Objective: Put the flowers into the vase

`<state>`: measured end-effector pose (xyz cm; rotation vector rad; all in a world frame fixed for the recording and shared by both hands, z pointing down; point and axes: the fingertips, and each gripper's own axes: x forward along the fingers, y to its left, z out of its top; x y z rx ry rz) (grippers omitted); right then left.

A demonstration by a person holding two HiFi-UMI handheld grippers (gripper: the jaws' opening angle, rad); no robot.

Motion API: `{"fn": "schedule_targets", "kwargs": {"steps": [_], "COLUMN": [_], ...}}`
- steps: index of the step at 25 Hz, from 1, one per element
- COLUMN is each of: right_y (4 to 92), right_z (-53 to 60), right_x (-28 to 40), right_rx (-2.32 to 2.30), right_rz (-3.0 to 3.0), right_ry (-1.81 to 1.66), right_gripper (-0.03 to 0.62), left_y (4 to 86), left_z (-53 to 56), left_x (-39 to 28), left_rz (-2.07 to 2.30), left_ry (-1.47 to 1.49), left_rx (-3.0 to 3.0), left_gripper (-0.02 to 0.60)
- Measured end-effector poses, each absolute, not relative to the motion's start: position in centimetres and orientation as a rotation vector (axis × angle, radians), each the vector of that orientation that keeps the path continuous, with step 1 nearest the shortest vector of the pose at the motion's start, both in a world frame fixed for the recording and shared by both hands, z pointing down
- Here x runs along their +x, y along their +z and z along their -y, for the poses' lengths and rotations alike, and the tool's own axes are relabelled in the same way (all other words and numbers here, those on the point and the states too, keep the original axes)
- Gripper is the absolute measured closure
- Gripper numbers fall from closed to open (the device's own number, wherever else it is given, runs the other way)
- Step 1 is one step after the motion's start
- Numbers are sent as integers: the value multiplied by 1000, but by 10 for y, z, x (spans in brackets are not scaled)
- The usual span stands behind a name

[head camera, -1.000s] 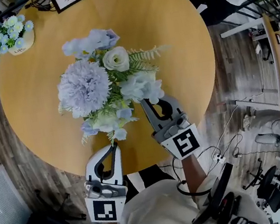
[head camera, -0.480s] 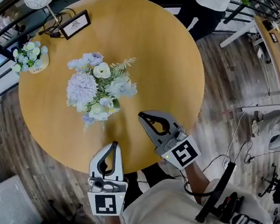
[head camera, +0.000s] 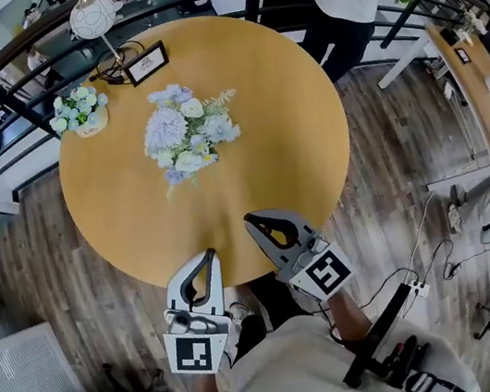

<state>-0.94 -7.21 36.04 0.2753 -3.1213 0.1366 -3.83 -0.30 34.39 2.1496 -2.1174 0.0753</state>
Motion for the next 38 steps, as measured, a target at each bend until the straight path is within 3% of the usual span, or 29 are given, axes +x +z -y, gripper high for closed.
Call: {"fn": "schedule_targets", "kwargs": {"steps": [18,31,38], "right_y": [335,324,324], "right_z": [-59,-73,-76], "right_x": [70,124,153], "right_rx": [485,474,449], "right_rz": [3030,3028,3049], "right_ry": [27,-13,-18], "right_gripper": [586,586,588], "left_y": [313,310,318], "left_z": [-123,-129,-139], "left_x": [23,77,97], "left_rz": [2114,2168,2226], "left_ry": [4,3,151], "left_rx": [2246,2218,2210], "left_gripper": [575,575,577]}}
